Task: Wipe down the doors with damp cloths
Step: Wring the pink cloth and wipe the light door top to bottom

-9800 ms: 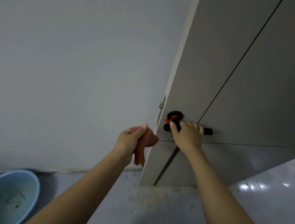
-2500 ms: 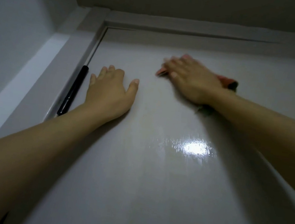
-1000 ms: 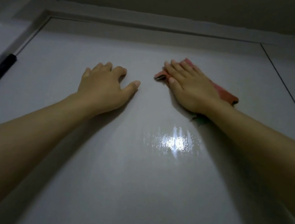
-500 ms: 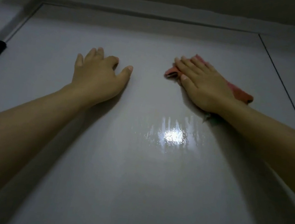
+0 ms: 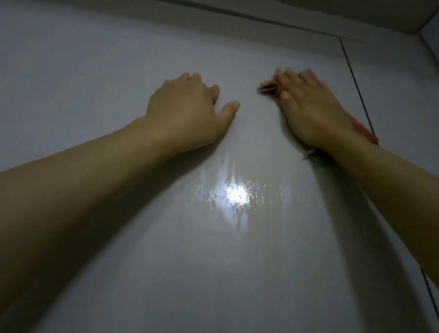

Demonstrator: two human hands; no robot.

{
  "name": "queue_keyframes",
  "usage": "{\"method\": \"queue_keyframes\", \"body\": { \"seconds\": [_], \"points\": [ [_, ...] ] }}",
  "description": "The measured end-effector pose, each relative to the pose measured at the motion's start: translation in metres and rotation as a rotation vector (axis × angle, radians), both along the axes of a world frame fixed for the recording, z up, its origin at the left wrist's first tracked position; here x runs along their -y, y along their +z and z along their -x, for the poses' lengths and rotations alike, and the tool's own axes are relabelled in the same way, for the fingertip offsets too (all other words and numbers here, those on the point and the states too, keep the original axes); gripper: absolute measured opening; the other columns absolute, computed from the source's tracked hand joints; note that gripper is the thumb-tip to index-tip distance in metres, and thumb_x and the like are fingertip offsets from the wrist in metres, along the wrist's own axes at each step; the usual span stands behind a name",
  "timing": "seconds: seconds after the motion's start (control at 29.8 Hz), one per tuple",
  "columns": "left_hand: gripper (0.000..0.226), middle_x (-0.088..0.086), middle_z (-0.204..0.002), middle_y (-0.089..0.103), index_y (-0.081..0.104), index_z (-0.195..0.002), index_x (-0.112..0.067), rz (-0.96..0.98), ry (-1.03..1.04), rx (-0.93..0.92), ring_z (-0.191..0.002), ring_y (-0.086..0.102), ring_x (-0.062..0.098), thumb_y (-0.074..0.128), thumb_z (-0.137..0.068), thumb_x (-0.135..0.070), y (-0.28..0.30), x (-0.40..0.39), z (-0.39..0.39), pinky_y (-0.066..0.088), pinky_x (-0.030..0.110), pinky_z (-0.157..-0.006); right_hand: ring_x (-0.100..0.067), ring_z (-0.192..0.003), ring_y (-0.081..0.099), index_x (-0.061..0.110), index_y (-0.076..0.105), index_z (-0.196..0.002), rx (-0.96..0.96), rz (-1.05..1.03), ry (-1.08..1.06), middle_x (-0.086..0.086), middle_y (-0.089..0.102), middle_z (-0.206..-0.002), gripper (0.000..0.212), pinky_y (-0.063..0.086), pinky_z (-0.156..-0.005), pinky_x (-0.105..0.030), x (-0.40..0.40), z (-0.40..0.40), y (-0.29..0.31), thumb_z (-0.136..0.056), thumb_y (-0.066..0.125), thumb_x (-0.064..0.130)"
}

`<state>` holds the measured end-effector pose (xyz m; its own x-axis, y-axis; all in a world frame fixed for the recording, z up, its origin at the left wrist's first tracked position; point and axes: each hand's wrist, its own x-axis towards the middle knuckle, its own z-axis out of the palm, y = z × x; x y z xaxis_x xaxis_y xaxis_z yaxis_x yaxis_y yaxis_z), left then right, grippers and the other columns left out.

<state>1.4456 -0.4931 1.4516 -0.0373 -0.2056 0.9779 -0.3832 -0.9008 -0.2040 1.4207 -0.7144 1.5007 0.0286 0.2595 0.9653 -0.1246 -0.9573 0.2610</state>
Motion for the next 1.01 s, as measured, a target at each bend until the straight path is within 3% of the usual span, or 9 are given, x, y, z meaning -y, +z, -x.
{"method": "queue_keyframes", "body": {
  "seconds": [0.1, 0.24, 0.37, 0.47, 0.64, 0.81, 0.84, 0.94, 1.01],
  "points": [
    [0.067, 0.021, -0.141, 0.040, 0.045, -0.138, -0.012, -0.004, 0.070, -0.025, -0.127, 0.040, 0.036, 0.024, -0.095, -0.060, 0.004, 0.003, -0.001, 0.034, 0.044, -0.101, -0.020, -0.147, 0.003, 0.021, 0.008, -0.152, 0.000, -0.147, -0.006, -0.002, 0.007, -0.160, 0.050, 0.000, -0.119, -0.035, 0.017, 0.006, 0.016, -0.104, 0.014, 0.033],
    [0.071, 0.022, -0.144, 0.037, 0.042, -0.141, -0.012, -0.019, 0.114, -0.055, -0.128, 0.039, 0.036, 0.024, -0.094, -0.063, 0.007, 0.006, -0.004, 0.034, 0.046, -0.102, -0.020, -0.147, 0.001, 0.020, 0.007, -0.152, -0.003, -0.168, -0.005, -0.002, 0.005, -0.160, 0.051, -0.001, -0.119, -0.036, 0.014, -0.007, 0.006, -0.104, 0.012, 0.033],
    [0.071, 0.022, -0.129, 0.048, 0.049, -0.132, -0.009, -0.014, 0.134, -0.022, -0.112, 0.048, 0.037, 0.023, -0.093, -0.063, 0.011, 0.007, -0.007, 0.039, 0.040, -0.085, -0.019, -0.147, 0.002, 0.022, 0.006, -0.152, -0.007, -0.113, 0.005, -0.001, 0.005, -0.160, 0.050, 0.000, -0.119, -0.037, 0.020, -0.009, 0.001, -0.104, 0.012, 0.034],
    [0.070, 0.023, -0.126, 0.049, 0.050, -0.130, -0.007, 0.004, 0.140, -0.023, -0.108, 0.050, 0.038, 0.025, -0.094, -0.062, 0.011, 0.010, -0.006, 0.039, 0.039, -0.082, -0.019, -0.147, 0.001, 0.023, 0.007, -0.152, 0.019, -0.186, 0.016, 0.000, 0.005, -0.160, 0.051, -0.001, -0.119, -0.036, 0.013, -0.011, 0.002, -0.103, 0.012, 0.034],
    [0.067, 0.022, -0.130, 0.047, 0.049, -0.134, -0.010, -0.005, 0.129, -0.030, -0.113, 0.048, 0.037, 0.026, -0.095, -0.059, 0.009, 0.008, -0.004, 0.038, 0.039, -0.085, -0.016, -0.146, 0.004, 0.022, 0.009, -0.152, -0.028, 0.091, 0.013, 0.000, 0.008, -0.160, 0.049, -0.003, -0.116, -0.029, 0.026, -0.008, -0.007, -0.104, 0.014, 0.032],
    [0.071, 0.026, -0.132, 0.045, 0.050, -0.129, -0.002, 0.036, 0.112, -0.050, -0.119, 0.044, 0.039, 0.028, -0.094, -0.060, 0.005, 0.016, -0.002, 0.036, 0.049, -0.099, -0.022, -0.146, 0.006, 0.014, 0.008, -0.152, 0.030, -0.382, -0.033, -0.007, 0.008, -0.160, 0.052, 0.001, -0.120, -0.038, 0.055, 0.005, 0.008, -0.103, 0.011, 0.030],
    [0.072, 0.026, -0.131, 0.046, 0.051, -0.126, -0.002, 0.046, 0.107, -0.055, -0.117, 0.045, 0.039, 0.028, -0.093, -0.061, 0.005, 0.017, -0.002, 0.037, 0.050, -0.099, -0.022, -0.146, 0.007, 0.013, 0.009, -0.152, 0.045, -0.344, -0.029, -0.007, 0.009, -0.159, 0.052, 0.001, -0.120, -0.038, 0.048, 0.003, 0.000, -0.103, 0.012, 0.030],
    [0.072, 0.026, -0.127, 0.047, 0.053, -0.119, -0.001, 0.059, 0.101, -0.069, -0.114, 0.047, 0.040, 0.026, -0.093, -0.062, 0.005, 0.017, -0.001, 0.039, 0.053, -0.100, -0.017, -0.146, 0.009, 0.017, 0.014, -0.151, 0.021, 0.030, 0.038, -0.003, 0.015, -0.158, 0.055, -0.002, -0.118, -0.031, 0.029, -0.006, -0.045, -0.100, 0.012, 0.035],
    [0.071, 0.026, -0.130, 0.046, 0.052, -0.121, -0.002, 0.053, 0.099, -0.077, -0.116, 0.046, 0.041, 0.026, -0.093, -0.062, 0.004, 0.016, -0.002, 0.038, 0.055, -0.101, -0.014, -0.146, 0.007, 0.022, 0.011, -0.151, -0.026, 0.128, 0.044, 0.001, 0.012, -0.159, 0.055, -0.003, -0.116, -0.029, 0.041, -0.002, -0.057, -0.099, 0.010, 0.039]
  ]
}}
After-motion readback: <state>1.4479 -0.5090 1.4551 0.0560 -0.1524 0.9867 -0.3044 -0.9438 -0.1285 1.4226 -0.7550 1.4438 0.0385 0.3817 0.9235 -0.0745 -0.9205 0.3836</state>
